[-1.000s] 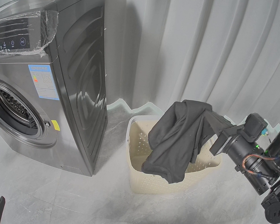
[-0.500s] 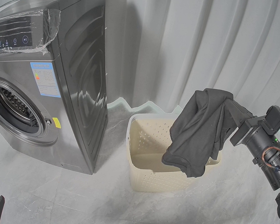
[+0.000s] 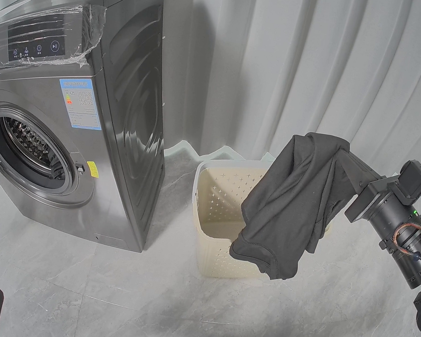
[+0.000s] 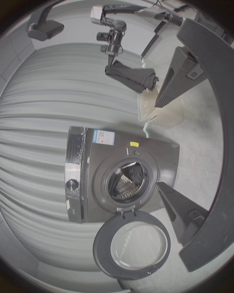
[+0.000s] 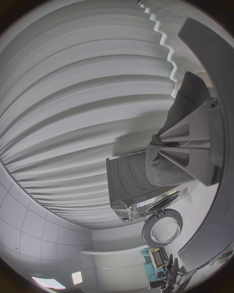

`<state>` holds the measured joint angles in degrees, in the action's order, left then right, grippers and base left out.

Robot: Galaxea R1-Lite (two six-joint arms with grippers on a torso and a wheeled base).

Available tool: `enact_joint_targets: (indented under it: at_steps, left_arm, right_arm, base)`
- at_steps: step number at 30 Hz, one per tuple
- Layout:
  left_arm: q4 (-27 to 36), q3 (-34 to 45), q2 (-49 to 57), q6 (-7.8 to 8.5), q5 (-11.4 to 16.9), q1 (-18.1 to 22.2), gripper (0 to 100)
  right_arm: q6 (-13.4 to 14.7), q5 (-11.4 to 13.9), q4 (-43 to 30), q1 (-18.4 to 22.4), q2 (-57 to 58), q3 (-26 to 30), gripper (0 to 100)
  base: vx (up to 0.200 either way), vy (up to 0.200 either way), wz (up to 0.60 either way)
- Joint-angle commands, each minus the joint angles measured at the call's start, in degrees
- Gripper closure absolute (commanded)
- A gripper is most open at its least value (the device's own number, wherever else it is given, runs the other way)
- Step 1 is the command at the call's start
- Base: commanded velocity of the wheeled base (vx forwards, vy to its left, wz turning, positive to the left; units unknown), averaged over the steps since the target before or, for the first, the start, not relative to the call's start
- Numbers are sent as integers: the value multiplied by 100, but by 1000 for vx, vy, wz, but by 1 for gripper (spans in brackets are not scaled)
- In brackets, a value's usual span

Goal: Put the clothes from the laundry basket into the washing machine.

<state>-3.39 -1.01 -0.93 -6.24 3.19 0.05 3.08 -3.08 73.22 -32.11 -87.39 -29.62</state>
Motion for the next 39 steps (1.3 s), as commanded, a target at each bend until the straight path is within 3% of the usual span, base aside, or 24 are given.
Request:
enact_joint_targets:
  at_steps: [1,7,10,15,25,28,30,39]
  left_arm:
    - [22,75,93,167,-311,4,0]
    - [22,75,93,378,-495,4,0]
    - [110,48,93,554,-952,4,0]
    - [242,13,93,352,-662,4,0]
    - [207,13,93,317,-609,4,0]
    - [172,13,93,237,-416,4,0]
    - [154,22,93,176,-346,4,0]
    - [119,57,93,185,-407,-5,0]
  right_arm:
    - [-1,1,0,-6,-6,9,100]
    - [-1,1,26,-15,-32,27,100]
    - [-1,1,26,-15,-32,36,100]
    - [-1,1,26,-15,-32,36,100]
    - [8,1,26,-32,-41,71,100]
    - [8,1,26,-32,-41,80,100]
    - [8,1,26,-32,-41,80,100]
    - [17,1,26,-32,-41,80,100]
  base:
    - [0,0,0]
    - [-200,0,0]
    - [-200,0,0]
    - [-200,0,0]
    - [-200,0,0]
    - [-200,200,0]
    - [0,0,0]
    - [0,44,0]
